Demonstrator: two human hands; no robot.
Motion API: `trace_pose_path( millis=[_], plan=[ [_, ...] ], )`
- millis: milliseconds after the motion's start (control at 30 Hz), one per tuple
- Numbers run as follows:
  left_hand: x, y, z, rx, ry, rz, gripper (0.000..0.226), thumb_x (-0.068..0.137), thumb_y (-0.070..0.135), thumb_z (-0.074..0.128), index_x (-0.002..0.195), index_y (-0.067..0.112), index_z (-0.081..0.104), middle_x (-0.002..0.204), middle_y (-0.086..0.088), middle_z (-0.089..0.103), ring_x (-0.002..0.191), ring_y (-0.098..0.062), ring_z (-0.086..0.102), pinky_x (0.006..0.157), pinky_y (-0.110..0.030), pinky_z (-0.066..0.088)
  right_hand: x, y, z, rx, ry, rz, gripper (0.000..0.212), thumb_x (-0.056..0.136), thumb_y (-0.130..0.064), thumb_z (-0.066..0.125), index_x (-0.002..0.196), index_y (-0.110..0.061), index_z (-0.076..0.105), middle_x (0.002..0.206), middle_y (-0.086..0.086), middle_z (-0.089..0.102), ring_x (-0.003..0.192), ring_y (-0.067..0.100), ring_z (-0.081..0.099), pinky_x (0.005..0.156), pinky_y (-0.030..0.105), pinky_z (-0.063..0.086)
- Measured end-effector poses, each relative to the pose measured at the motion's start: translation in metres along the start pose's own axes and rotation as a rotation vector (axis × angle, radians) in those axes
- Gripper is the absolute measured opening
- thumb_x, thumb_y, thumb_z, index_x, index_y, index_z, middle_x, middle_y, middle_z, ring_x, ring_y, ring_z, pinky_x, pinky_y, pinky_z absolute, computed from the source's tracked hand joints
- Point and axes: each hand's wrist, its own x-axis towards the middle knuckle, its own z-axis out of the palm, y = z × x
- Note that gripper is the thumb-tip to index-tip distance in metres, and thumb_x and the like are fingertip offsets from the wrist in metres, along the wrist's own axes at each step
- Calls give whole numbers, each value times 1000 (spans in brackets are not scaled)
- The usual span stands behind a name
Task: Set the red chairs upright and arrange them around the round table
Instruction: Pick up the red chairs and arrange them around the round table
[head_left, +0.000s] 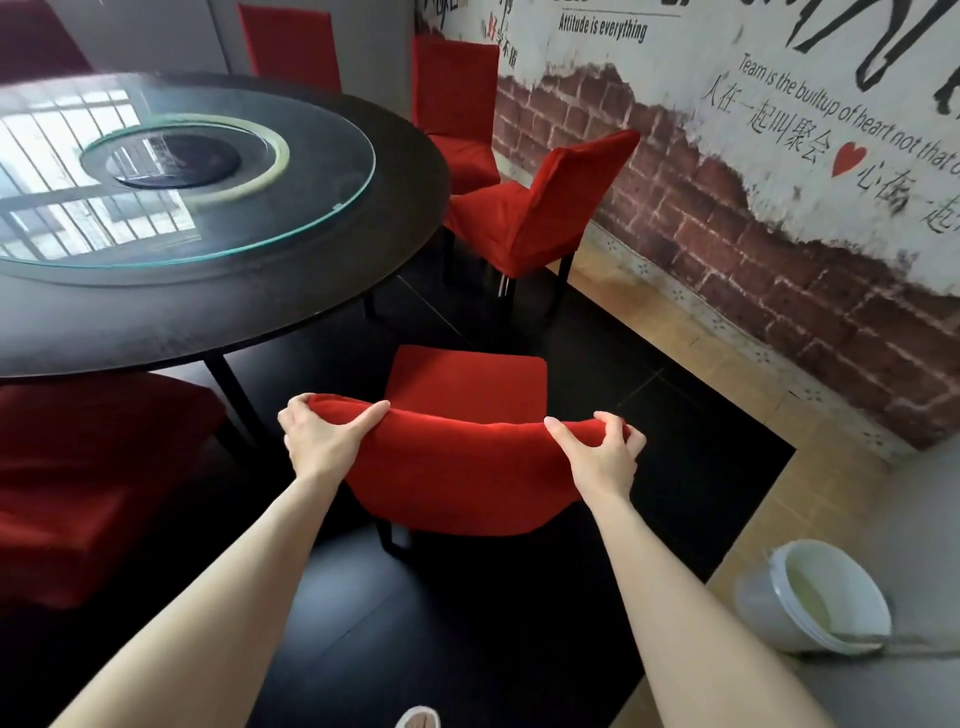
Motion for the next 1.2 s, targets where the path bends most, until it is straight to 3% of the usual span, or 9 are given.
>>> trace_pose_path(
  millis=[100, 467, 1200],
  plan=[
    [-4, 0, -3, 11, 14, -1, 101, 58, 57, 87, 135, 8, 41, 137, -11, 40, 128, -32, 45, 108, -47, 39, 0, 0, -2, -13, -5, 8, 74, 73, -66, 72, 130, -25, 48, 146, 3, 26, 124, 31, 43, 78, 36, 43],
    [-59, -16, -5, -12, 146, -48, 98, 60, 57, 86, 132, 8, 42, 136, -11, 41, 127, -32, 44, 106, -44, 39, 4, 15, -23, -1, -126, -86, 66, 74, -62, 74, 123, -25, 50, 142, 1, 28, 122, 32, 45, 92, 45, 50],
    [-142, -33, 3, -25, 322, -131, 95, 60, 59, 84, 129, 8, 43, 134, -11, 43, 127, -34, 43, 105, -45, 37, 16, 36, -53, 7, -276, -212, 67, 75, -57, 76, 126, -21, 51, 140, 2, 26, 122, 32, 45, 96, 46, 49]
  ],
)
